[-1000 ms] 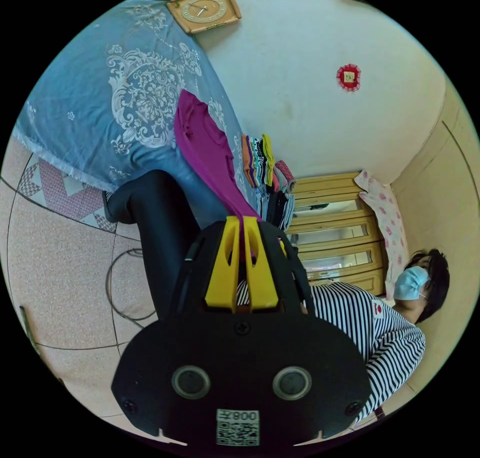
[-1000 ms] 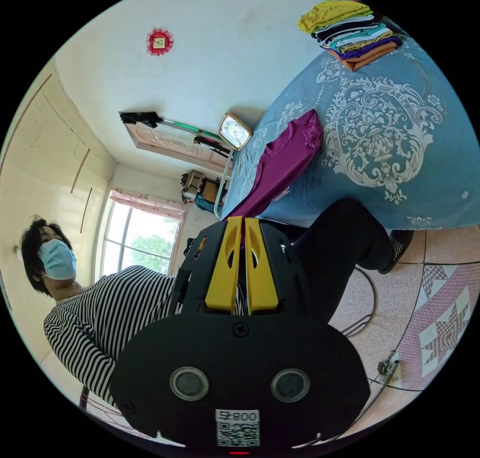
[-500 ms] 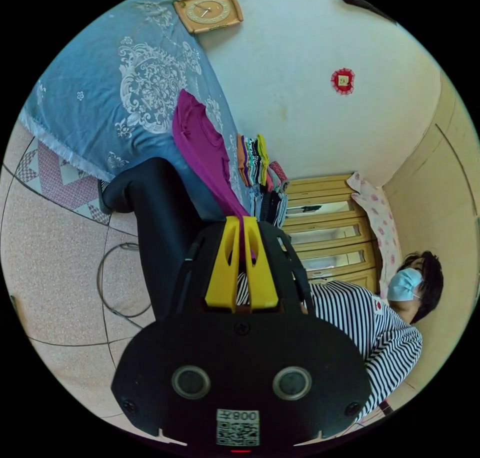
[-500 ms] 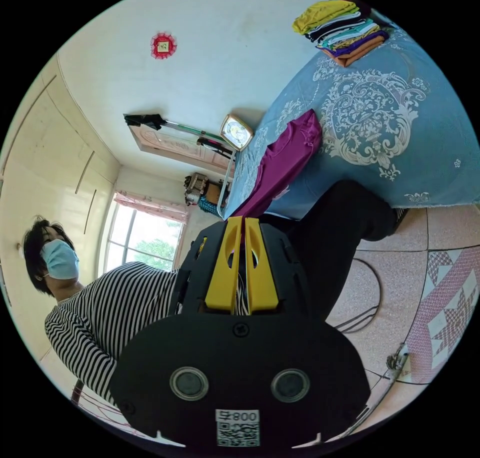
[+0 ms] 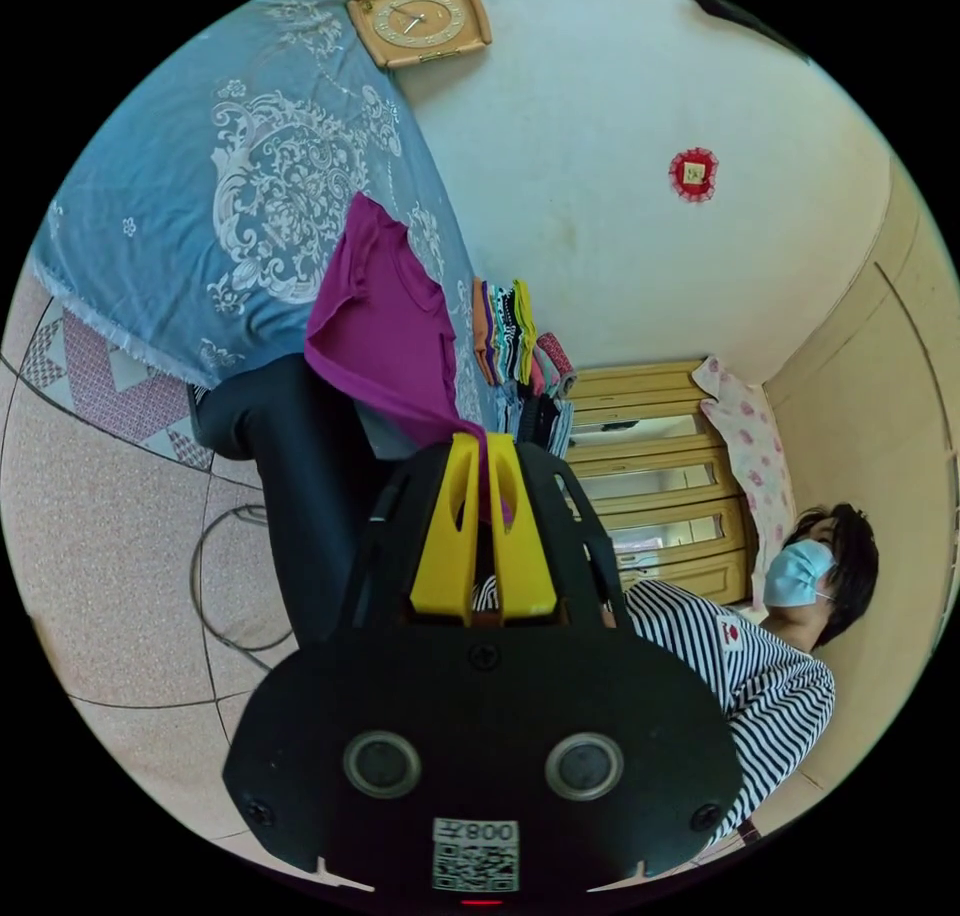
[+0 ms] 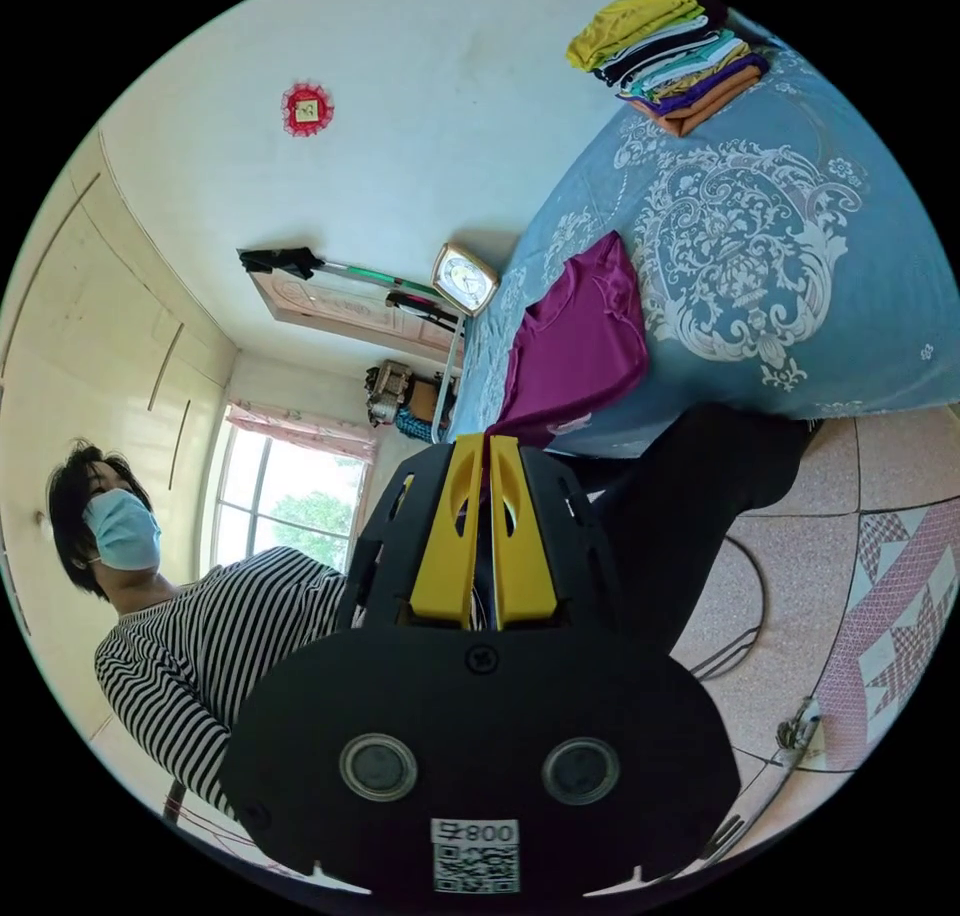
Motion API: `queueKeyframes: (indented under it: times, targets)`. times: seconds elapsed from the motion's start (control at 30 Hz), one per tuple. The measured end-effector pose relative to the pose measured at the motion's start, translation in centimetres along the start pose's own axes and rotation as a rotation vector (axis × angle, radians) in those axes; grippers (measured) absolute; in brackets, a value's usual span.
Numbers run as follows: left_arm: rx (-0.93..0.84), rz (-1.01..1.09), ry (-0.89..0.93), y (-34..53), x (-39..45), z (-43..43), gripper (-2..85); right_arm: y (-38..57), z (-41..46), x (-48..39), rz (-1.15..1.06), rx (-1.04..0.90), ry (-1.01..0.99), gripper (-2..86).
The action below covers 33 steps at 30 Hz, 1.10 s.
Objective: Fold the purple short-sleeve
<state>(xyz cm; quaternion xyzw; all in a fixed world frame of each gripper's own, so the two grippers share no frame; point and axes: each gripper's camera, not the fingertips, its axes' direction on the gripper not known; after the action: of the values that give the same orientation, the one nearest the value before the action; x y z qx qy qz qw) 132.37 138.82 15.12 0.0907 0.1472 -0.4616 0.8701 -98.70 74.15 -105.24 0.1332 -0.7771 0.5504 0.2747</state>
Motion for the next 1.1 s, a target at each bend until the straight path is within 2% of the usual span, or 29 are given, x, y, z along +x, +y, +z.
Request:
queueKeyframes:
  times: [0.47, 1.1]
  targets:
    - [0.035, -0.001, -0.003, -21.6, -0.3, 7.3, 1.1, -14.6, 14.4, 8.0, 0.009, 0.006, 0.026, 0.6]
    - [0.025, -0.16, -0.088, -50.5, -6.7, 20.1, 1.4, -35.0, 40.7, 28.1, 0.176, -0.065, 0.112, 0.6]
